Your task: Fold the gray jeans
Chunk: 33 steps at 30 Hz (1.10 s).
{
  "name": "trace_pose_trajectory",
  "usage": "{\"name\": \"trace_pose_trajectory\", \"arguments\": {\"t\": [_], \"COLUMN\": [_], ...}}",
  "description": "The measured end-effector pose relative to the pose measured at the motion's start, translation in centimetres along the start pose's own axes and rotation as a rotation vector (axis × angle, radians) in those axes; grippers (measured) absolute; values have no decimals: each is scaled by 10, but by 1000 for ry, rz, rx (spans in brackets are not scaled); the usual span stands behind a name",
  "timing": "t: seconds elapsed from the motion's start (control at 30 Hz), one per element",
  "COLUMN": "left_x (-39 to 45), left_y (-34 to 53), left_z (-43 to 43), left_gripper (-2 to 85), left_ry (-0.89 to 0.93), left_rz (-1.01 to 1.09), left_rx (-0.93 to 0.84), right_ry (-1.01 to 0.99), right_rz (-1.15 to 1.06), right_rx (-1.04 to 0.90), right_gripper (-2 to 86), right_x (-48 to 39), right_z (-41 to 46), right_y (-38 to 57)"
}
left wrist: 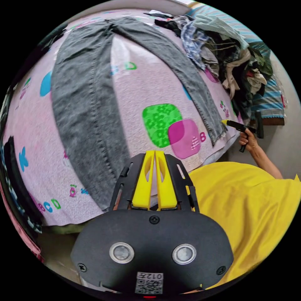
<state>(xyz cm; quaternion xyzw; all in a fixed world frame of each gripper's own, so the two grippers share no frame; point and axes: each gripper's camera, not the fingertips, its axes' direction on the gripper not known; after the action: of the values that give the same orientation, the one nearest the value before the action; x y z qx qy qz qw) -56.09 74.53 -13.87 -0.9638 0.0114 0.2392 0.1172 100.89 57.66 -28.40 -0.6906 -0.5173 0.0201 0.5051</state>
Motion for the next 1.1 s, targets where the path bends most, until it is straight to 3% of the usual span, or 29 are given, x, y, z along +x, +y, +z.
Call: {"name": "trace_pose_trajectory", "arguments": {"t": [0.3,0.57,0.9,1.1], "left_x": [87,153,196,204], "left_y": [-94,-155,-169,-165], "left_z": [41,97,116,117], "left_gripper": [28,125,135,61], "left_ry": [304,536,320,348], "left_rz": [91,9,7,8], "left_rx": [-68,-223,-229,-239], "right_ry": [-165,-146,-193,-202], "right_rz": [-69,-281,-418,-472], "right_rx": [38,145,162,123], "right_gripper": [12,6,7,6], "right_x": [10,-39,-84,-114], "right_z": [-28,-81,-128,-149], "right_y": [42,80,95,87]}}
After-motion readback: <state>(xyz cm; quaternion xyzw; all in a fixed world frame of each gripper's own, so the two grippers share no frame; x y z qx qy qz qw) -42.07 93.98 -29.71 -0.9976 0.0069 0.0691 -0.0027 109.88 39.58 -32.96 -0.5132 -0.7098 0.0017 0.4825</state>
